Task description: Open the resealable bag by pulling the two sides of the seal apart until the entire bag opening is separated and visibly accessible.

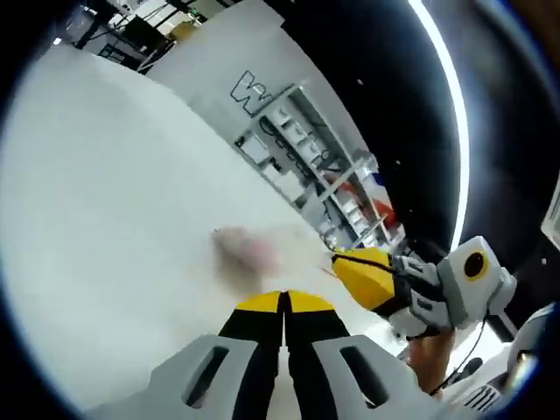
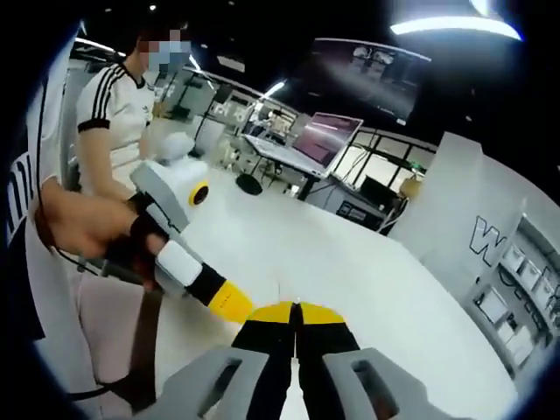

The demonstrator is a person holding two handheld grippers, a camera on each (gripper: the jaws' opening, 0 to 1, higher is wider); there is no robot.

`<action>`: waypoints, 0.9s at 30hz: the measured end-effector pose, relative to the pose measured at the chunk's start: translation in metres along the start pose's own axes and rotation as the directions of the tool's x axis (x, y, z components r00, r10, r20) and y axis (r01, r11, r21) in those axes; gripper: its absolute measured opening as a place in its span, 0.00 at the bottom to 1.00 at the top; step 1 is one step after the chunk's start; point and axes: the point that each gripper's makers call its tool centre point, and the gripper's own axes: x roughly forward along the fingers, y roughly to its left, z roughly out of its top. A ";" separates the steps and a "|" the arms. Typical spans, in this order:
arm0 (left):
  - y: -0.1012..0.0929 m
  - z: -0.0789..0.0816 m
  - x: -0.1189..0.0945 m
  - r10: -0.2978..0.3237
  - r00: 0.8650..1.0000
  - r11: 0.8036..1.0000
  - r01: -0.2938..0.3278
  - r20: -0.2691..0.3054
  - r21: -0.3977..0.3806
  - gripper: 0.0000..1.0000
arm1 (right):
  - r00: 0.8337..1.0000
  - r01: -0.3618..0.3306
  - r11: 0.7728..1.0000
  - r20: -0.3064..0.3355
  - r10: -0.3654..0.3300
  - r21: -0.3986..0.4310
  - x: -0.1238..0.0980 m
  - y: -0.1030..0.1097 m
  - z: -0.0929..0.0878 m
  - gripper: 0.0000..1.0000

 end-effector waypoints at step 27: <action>-0.018 0.014 0.001 -0.097 0.992 0.988 0.106 0.084 -0.114 0.01 | 0.999 -0.035 0.999 -0.032 0.034 -0.038 0.004 0.014 -0.012 0.00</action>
